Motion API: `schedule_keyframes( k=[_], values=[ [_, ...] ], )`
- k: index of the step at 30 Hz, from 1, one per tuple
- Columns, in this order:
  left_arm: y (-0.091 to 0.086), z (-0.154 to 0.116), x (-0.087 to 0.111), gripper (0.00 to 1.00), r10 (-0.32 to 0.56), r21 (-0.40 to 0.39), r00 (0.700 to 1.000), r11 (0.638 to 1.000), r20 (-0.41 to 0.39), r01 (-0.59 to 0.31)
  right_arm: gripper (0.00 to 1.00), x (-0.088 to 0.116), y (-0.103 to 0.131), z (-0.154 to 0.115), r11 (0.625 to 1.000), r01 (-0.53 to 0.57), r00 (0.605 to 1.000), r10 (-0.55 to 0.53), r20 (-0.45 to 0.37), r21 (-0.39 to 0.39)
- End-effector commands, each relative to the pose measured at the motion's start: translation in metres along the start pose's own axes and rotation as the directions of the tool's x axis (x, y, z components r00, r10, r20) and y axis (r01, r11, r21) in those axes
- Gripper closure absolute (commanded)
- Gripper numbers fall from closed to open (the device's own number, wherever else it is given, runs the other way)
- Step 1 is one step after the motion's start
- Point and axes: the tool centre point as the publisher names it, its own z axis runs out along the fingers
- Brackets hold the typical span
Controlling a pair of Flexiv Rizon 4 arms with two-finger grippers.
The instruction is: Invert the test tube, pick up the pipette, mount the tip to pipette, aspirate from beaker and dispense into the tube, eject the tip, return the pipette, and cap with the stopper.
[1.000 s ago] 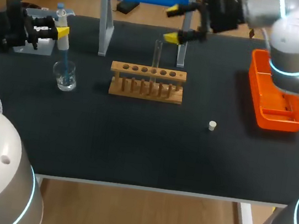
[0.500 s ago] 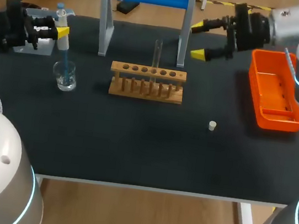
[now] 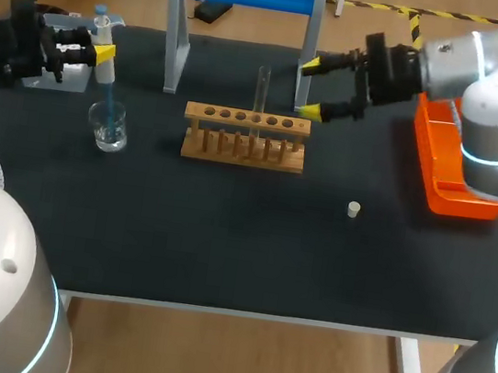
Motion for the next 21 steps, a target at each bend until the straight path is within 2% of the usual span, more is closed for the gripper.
schedule_keyframes(
  k=[1, 10, 21],
  values=[
    [0.000, 0.000, 0.000, 1.00, 0.000, 0.000, 1.000, 1.000, 0.001, 0.000, 0.00, -0.012, -0.008, 0.014, 1.000, -0.003, 1.000, 0.003, -0.011, 0.002],
    [0.000, 0.000, 0.000, 1.00, 0.000, 0.000, 1.000, 1.000, 0.001, 0.000, 0.00, -0.022, -0.017, 0.028, 1.000, -0.002, 1.000, 0.003, -0.021, 0.018],
    [0.000, 0.000, 0.000, 1.00, 0.000, 0.000, 1.000, 1.000, 0.001, 0.000, 0.00, -0.031, -0.017, 0.046, 0.999, -0.001, 0.999, 0.003, -0.041, 0.039]
  ],
)
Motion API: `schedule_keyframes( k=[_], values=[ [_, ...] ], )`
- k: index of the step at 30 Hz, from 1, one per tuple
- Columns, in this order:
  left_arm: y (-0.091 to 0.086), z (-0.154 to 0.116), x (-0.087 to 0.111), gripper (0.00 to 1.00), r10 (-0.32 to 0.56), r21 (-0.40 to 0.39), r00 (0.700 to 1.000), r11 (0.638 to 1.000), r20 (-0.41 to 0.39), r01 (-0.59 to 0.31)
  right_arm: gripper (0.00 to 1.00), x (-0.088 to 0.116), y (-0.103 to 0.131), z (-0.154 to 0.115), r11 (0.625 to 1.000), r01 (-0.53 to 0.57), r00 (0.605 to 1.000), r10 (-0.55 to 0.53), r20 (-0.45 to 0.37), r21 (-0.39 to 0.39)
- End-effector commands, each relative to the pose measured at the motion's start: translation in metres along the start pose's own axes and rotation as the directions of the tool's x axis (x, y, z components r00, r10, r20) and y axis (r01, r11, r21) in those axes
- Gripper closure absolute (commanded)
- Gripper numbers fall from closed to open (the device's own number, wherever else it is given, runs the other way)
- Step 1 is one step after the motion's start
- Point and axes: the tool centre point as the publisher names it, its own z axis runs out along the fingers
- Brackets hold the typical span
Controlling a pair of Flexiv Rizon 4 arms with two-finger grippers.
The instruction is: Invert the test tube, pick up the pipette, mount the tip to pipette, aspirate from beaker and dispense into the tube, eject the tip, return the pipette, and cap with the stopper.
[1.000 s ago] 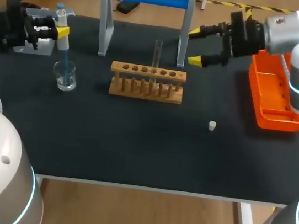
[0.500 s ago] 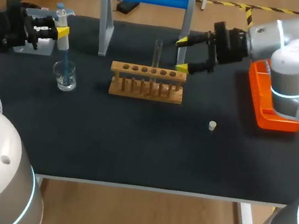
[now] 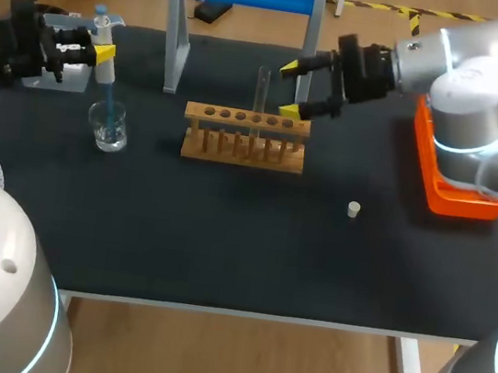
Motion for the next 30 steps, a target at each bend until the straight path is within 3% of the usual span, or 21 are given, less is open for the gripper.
schedule_keyframes(
  k=[1, 30],
  values=[
    [0.000, 0.000, 0.000, 1.00, 0.000, 0.000, 1.000, 1.000, 0.001, 0.000, 0.00, -0.008, 0.001, 0.009, 1.000, 0.001, 1.000, -0.001, -0.016, 0.011],
    [0.000, 0.000, 0.000, 1.00, 0.000, 0.000, 1.000, 1.000, 0.001, 0.000, 0.00, -0.025, 0.007, 0.043, 0.996, 0.042, 0.999, -0.043, 0.020, 0.085]
  ],
)
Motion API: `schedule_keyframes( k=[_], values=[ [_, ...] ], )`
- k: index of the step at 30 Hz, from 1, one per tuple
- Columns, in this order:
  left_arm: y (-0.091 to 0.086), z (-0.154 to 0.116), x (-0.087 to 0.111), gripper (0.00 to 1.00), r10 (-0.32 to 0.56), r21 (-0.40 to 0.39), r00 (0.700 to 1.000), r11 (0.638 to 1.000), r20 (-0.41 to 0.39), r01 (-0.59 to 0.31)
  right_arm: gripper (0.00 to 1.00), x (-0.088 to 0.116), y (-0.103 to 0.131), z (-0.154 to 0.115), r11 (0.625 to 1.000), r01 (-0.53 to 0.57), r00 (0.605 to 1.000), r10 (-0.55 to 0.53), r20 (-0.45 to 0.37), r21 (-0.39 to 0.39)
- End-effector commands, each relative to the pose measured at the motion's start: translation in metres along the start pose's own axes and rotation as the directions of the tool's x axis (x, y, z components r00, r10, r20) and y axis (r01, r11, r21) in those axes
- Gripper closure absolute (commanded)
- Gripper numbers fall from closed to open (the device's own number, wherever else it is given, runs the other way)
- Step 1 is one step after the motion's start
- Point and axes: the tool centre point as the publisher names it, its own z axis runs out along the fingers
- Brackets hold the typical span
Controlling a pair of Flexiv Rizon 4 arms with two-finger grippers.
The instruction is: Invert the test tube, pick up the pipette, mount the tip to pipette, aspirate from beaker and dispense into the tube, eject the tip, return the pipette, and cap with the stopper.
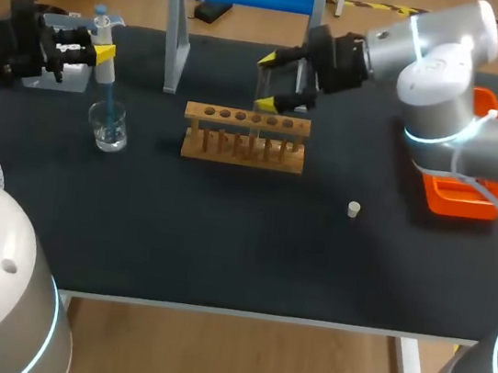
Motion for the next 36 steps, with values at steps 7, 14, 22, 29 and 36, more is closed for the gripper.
schedule_keyframes(
  k=[7, 14, 22, 29, 36],
  values=[
    [-0.0003, 0.0001, -0.0001, 1.00, 0.000, 0.000, 1.000, 1.000, 0.001, 0.000, 0.00, -0.0101, 0.0016, 0.0101, 1.000, 0.007, 1.000, -0.007, -0.009, 0.019],
    [-0.0003, 0.0001, -0.0001, 1.00, 0.000, 0.000, 1.000, 1.000, 0.001, 0.000, 0.00, -0.0135, 0.0047, 0.0121, 1.000, 0.016, 1.000, -0.016, -0.009, 0.027],
    [-0.0003, 0.0001, -0.0001, 1.00, 0.000, 0.000, 1.000, 1.000, 0.001, 0.000, 0.00, -0.0141, 0.0047, 0.0139, 0.999, 0.014, 1.000, -0.013, -0.006, 0.041],
    [-0.0003, 0.0001, -0.0001, 1.00, 0.000, 0.000, 1.000, 1.000, 0.001, 0.000, 0.00, -0.0141, 0.0047, 0.0139, 0.999, 0.014, 1.000, -0.013, -0.006, 0.041],
    [-0.0003, 0.0001, -0.0001, 1.00, 0.000, 0.000, 1.000, 1.000, 0.001, 0.000, 0.00, -0.0148, 0.0051, 0.0139, 0.999, -0.015, 1.000, 0.015, -0.005, 0.031]
  ],
)
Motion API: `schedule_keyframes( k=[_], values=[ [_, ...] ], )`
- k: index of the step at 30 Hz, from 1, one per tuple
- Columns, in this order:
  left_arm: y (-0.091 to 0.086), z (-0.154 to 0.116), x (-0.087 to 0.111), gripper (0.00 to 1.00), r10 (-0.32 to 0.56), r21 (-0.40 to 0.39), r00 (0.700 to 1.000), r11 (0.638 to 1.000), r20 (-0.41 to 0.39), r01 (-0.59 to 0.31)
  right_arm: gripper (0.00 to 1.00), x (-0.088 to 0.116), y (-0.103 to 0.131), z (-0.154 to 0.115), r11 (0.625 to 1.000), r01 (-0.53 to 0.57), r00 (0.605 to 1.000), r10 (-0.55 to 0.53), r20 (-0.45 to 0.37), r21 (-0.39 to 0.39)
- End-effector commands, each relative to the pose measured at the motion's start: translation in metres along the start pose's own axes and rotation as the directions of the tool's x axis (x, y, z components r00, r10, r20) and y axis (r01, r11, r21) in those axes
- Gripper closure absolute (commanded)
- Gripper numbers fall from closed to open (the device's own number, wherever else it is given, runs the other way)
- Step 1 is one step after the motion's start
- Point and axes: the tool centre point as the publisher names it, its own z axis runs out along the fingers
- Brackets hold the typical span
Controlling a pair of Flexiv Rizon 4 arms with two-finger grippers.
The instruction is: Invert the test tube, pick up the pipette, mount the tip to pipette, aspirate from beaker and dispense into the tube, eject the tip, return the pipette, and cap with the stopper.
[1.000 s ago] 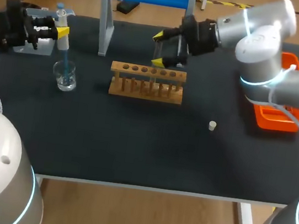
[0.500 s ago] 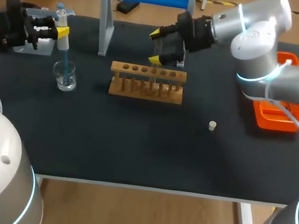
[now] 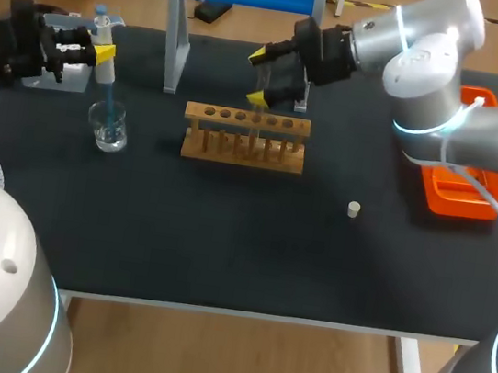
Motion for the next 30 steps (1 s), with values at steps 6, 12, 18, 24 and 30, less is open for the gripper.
schedule_keyframes(
  k=[6, 12, 18, 24, 30],
  values=[
    [-0.0003, 0.0001, -0.0001, 1.00, 0.000, 0.000, 1.000, 1.000, 0.001, 0.000, 0.00, -0.0018, 0.0008, 0.0001, 1.000, -0.017, 1.000, 0.017, 0.000, -0.005],
    [-0.0003, 0.0001, -0.0001, 1.00, 0.000, 0.000, 1.000, 1.000, 0.001, 0.000, 0.00, -0.0015, 0.0007, -0.0001, 1.000, -0.015, 1.000, 0.015, 0.015, -0.002],
    [-0.0003, 0.0001, -0.0001, 1.00, 0.000, 0.000, 1.000, 1.000, 0.001, 0.000, 0.00, -0.0015, 0.0007, -0.0001, 1.000, -0.015, 1.000, 0.015, 0.015, -0.002],
    [-0.0003, 0.0001, -0.0001, 1.00, 0.000, 0.000, 1.000, 1.000, 0.001, 0.000, 0.00, -0.0015, 0.0007, -0.0001, 1.000, -0.015, 1.000, 0.015, 0.015, -0.002],
    [-0.0003, 0.0001, -0.0001, 1.00, 0.000, 0.000, 1.000, 1.000, 0.001, 0.000, 0.00, -0.0015, 0.0007, -0.0001, 1.000, -0.015, 1.000, 0.015, 0.015, -0.002]
  ],
)
